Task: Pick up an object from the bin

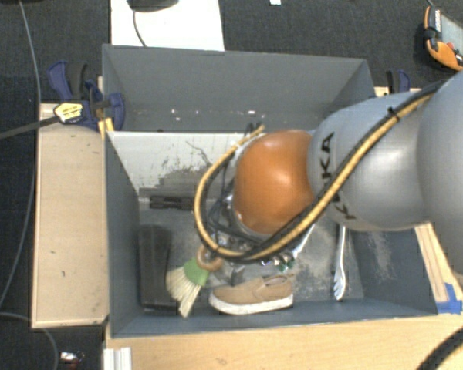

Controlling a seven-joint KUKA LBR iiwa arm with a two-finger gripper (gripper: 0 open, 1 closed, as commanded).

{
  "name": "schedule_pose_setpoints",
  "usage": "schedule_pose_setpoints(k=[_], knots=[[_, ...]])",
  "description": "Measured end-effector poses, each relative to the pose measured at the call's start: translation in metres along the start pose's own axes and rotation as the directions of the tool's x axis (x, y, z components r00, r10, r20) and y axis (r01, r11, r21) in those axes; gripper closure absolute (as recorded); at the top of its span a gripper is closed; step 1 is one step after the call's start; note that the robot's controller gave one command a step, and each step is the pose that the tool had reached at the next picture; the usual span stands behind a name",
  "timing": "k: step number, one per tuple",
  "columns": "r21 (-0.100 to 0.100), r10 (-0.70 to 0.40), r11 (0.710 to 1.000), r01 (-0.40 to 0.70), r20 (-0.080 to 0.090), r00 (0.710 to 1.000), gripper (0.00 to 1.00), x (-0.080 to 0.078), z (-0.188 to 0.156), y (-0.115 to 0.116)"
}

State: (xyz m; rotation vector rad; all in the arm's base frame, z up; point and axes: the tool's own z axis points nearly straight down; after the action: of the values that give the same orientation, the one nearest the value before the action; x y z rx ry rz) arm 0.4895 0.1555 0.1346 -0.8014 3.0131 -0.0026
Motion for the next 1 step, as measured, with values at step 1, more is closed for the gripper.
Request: schedule_pose_setpoints(k=[1], knots=[[0.005,-0.264,0.965,0.264,0.006,0.965,1.00,-0.0270,0.0652,-0.0239]])
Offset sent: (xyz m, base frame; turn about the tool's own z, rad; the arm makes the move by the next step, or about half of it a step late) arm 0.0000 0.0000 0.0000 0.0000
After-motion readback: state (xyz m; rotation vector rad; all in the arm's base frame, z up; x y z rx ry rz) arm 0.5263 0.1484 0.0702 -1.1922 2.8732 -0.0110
